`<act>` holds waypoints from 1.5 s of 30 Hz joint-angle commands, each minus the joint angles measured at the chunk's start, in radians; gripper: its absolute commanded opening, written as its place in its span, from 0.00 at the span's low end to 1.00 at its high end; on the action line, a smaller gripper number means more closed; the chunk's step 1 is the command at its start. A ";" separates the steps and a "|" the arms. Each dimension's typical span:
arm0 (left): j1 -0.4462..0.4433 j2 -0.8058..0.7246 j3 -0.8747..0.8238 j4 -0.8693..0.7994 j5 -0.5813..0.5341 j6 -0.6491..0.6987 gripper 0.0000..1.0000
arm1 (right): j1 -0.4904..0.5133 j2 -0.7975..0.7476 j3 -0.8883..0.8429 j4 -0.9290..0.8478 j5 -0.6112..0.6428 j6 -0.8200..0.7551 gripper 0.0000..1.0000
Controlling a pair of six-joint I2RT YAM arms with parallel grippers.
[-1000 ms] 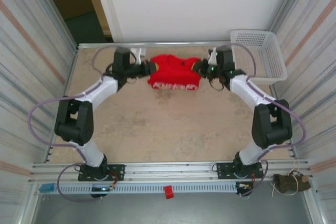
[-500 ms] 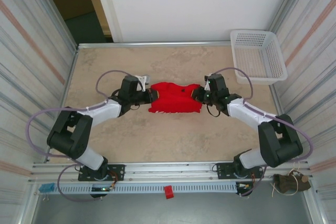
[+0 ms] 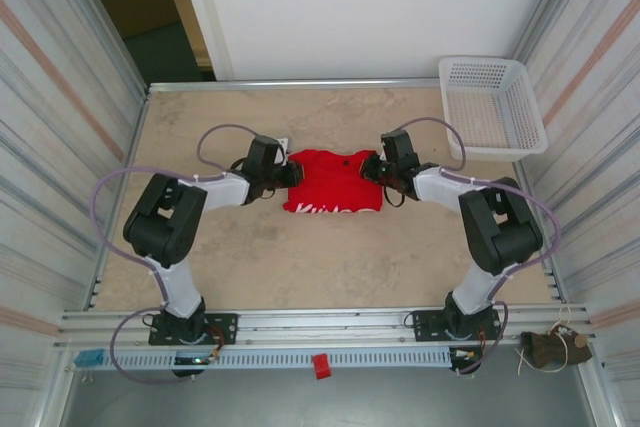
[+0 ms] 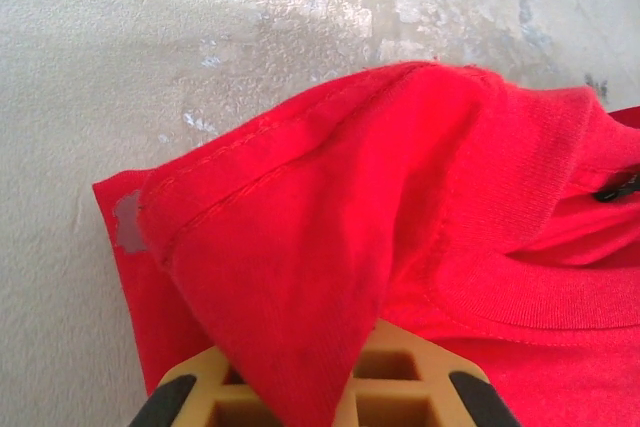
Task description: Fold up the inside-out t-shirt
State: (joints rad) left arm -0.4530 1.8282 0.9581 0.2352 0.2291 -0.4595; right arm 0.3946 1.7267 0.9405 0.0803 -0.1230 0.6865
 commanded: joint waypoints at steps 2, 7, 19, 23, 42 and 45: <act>0.020 0.035 0.038 -0.041 -0.081 0.034 0.03 | -0.029 0.064 0.067 -0.050 0.039 -0.035 0.31; 0.043 -0.008 0.064 -0.083 -0.083 0.028 0.51 | -0.066 -0.023 0.092 -0.113 0.012 -0.065 0.58; -0.045 -0.269 -0.015 -0.013 0.128 -0.181 0.71 | -0.001 -0.213 -0.030 -0.078 -0.207 0.096 0.07; -0.055 -0.150 -0.083 0.204 0.203 -0.285 0.69 | -0.008 -0.093 -0.081 0.121 -0.245 0.193 0.00; -0.004 -0.056 0.027 0.127 0.245 -0.227 0.70 | -0.105 -0.006 0.012 0.118 -0.290 0.207 0.00; 0.027 -0.002 0.071 0.134 0.271 -0.237 0.69 | -0.107 0.051 0.055 0.130 -0.300 0.215 0.00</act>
State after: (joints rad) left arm -0.4553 1.7973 0.9844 0.4046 0.4599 -0.7231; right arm 0.2928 1.7302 0.9627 0.2501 -0.4179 0.9310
